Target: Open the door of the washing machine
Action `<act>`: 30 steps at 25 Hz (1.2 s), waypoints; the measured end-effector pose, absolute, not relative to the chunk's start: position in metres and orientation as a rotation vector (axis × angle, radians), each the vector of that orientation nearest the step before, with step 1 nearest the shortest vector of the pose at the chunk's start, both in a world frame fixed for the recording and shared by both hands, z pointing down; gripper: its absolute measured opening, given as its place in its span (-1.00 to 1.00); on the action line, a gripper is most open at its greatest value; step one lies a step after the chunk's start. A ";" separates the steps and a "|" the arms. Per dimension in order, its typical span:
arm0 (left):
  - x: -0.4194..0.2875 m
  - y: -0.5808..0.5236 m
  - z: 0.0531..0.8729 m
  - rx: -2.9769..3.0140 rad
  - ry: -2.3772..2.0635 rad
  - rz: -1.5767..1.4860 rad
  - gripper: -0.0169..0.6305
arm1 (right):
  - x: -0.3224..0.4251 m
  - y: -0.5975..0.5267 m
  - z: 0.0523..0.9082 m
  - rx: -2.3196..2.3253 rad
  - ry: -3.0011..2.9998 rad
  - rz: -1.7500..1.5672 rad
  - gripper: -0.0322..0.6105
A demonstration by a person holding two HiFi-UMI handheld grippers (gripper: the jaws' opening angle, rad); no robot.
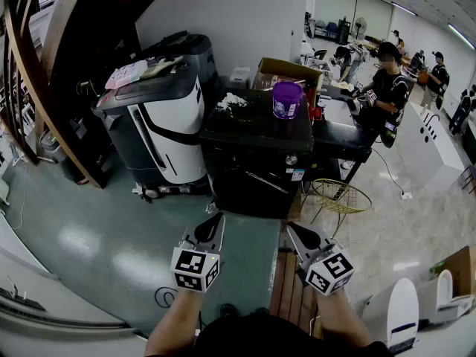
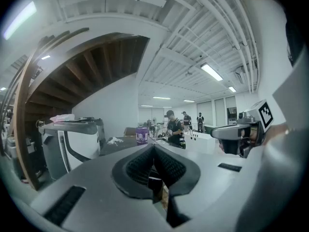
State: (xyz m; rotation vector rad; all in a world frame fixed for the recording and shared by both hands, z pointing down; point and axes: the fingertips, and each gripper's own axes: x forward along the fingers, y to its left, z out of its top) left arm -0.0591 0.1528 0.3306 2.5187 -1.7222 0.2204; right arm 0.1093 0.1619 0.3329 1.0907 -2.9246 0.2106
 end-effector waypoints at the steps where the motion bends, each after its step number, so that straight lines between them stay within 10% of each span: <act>1: -0.060 0.152 0.331 2.518 -1.722 0.222 -0.89 | 0.109 0.161 0.332 1.090 -2.925 0.207 -0.85; 22: -0.064 0.152 0.333 2.520 -1.691 0.210 -0.88 | 0.101 0.158 0.326 1.081 -2.954 0.223 -0.84; 30: -0.063 0.153 0.336 2.513 -1.669 0.210 -0.68 | 0.099 0.157 0.328 1.046 -2.965 0.274 -0.43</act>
